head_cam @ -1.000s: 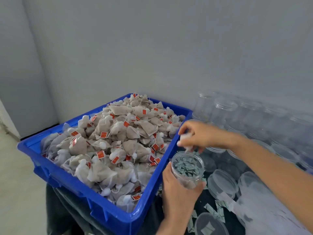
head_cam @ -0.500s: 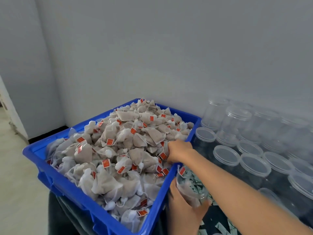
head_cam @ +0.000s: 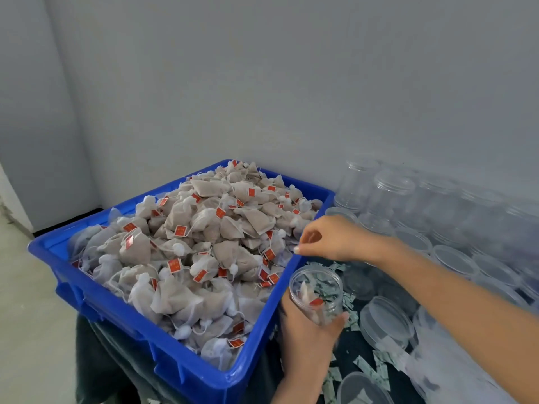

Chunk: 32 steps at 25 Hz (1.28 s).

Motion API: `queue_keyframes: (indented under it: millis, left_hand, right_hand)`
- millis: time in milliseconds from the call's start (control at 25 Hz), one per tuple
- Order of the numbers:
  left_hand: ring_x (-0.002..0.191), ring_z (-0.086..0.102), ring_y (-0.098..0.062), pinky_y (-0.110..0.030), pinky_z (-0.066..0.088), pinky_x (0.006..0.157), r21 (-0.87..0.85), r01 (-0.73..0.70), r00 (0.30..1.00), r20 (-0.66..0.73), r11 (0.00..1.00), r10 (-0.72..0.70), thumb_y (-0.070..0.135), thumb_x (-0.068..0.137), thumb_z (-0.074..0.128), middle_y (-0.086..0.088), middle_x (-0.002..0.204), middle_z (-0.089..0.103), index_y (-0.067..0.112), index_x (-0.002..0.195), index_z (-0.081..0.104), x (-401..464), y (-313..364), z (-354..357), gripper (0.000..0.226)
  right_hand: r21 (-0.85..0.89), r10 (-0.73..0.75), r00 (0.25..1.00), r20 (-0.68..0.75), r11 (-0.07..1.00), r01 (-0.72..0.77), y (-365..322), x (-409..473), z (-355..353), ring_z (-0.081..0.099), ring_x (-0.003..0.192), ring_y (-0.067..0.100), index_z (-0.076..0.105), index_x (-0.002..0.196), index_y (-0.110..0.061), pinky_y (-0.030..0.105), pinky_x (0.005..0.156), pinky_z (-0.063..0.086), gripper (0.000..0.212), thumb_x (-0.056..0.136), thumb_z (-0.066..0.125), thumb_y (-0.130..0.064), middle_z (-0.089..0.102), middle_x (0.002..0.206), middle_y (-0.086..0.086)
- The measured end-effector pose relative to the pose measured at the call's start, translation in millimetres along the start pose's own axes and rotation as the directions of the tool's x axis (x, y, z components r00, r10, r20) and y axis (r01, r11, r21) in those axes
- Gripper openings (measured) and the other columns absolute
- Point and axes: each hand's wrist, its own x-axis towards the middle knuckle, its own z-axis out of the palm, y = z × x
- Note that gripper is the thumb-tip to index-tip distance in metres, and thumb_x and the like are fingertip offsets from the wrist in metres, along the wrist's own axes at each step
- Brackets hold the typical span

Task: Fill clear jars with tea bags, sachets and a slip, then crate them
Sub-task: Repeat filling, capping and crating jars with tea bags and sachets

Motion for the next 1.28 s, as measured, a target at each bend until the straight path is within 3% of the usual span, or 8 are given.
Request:
queue_keyframes:
  millis: [160,360,480,640,840,1040,1160,1280]
  left_hand:
    - [0.112,0.037,0.017,0.008,0.031,0.081,-0.021,-0.023,1.000,0.011,1.000,0.023,0.030,0.051,0.094,0.017,0.133,0.037,0.034,0.140,0.030,2.5,-9.7,4.7,0.110]
    - [0.118,0.044,0.001,-0.016,0.035,0.098,0.074,-0.060,0.997,-0.047,0.995,0.064,0.048,0.048,0.089,0.018,0.127,0.045,0.036,0.135,0.033,10.1,-13.1,1.5,0.104]
    - [0.118,0.042,-0.002,-0.015,0.032,0.095,0.103,-0.077,0.996,-0.042,0.992,0.082,0.046,0.048,0.090,0.016,0.127,0.043,0.033,0.134,0.033,7.7,-14.4,-1.4,0.105]
    - [0.119,0.042,-0.004,-0.018,0.033,0.100,0.106,-0.113,0.992,-0.046,0.988,0.119,0.041,0.050,0.092,0.015,0.129,0.044,0.031,0.136,0.034,-1.1,-6.5,-5.2,0.104]
    - [0.100,0.056,0.001,-0.025,0.052,0.088,0.060,-0.152,0.988,-0.008,0.987,0.153,0.036,0.050,0.092,0.017,0.112,0.056,0.037,0.120,0.042,-7.0,3.0,-10.1,0.086]
    - [0.112,0.053,-0.009,-0.034,0.047,0.098,0.041,-0.121,0.993,0.000,0.992,0.121,0.049,0.044,0.088,0.015,0.119,0.052,0.032,0.129,0.038,-17.2,0.6,-19.4,0.099]
    - [0.110,0.054,-0.009,-0.025,0.047,0.092,0.027,-0.130,0.992,0.011,0.991,0.129,0.034,0.047,0.094,0.015,0.116,0.053,0.030,0.126,0.038,-20.0,-2.4,-27.0,0.097]
    - [0.112,0.053,-0.009,-0.025,0.045,0.094,0.034,-0.152,0.988,0.047,0.988,0.150,0.026,0.048,0.095,0.011,0.120,0.053,0.031,0.128,0.036,-22.3,-5.5,-33.1,0.099]
  right_hand:
    - [-0.027,0.084,0.996,-0.007,0.996,-0.084,-10.3,48.2,28.8,0.054,0.109,0.019,0.052,0.129,-0.027,0.036,0.092,0.046,0.038,0.093,0.049,-0.038,0.058,0.127,0.002]
    - [0.003,0.297,0.952,0.066,0.955,-0.298,-9.6,80.5,57.8,0.053,0.112,0.028,0.069,0.101,-0.017,0.063,0.109,0.013,0.026,0.094,0.049,-0.032,0.066,0.104,0.005]
    - [0.090,0.236,0.953,-0.192,0.971,-0.222,-6.9,60.2,48.5,0.058,0.098,0.020,0.073,0.091,-0.018,0.058,0.107,0.026,0.018,0.091,0.057,-0.026,0.069,0.093,0.001]
    - [0.266,0.106,0.858,-0.503,0.963,0.037,-4.9,-8.2,17.0,0.059,0.080,0.007,0.076,0.095,-0.018,0.012,0.071,0.041,0.016,0.088,0.064,-0.026,0.071,0.094,-0.005]
    - [0.339,-0.013,0.995,-0.095,0.940,0.045,6.8,-84.7,6.8,0.062,0.079,-0.008,0.072,0.083,-0.037,0.006,0.068,0.044,0.008,0.084,0.065,-0.041,0.069,0.081,-0.024]
    - [0.359,0.362,0.901,-0.239,0.895,-0.264,48.5,-89.2,72.1,0.065,0.096,0.011,0.066,0.113,-0.017,0.029,0.091,0.051,0.024,0.094,0.053,-0.011,0.069,0.108,-0.001]
    - [0.108,0.275,0.960,-0.060,0.958,-0.267,55.0,-76.9,130.1,0.059,0.109,0.022,0.061,0.120,-0.013,0.030,0.093,0.047,0.030,0.091,0.054,-0.012,0.060,0.122,0.009]
    - [-0.075,0.266,0.952,-0.151,0.957,-0.279,52.5,-69.9,165.1,0.054,0.108,0.027,0.056,0.117,-0.011,0.034,0.088,0.047,0.027,0.091,0.049,-0.010,0.055,0.120,0.011]
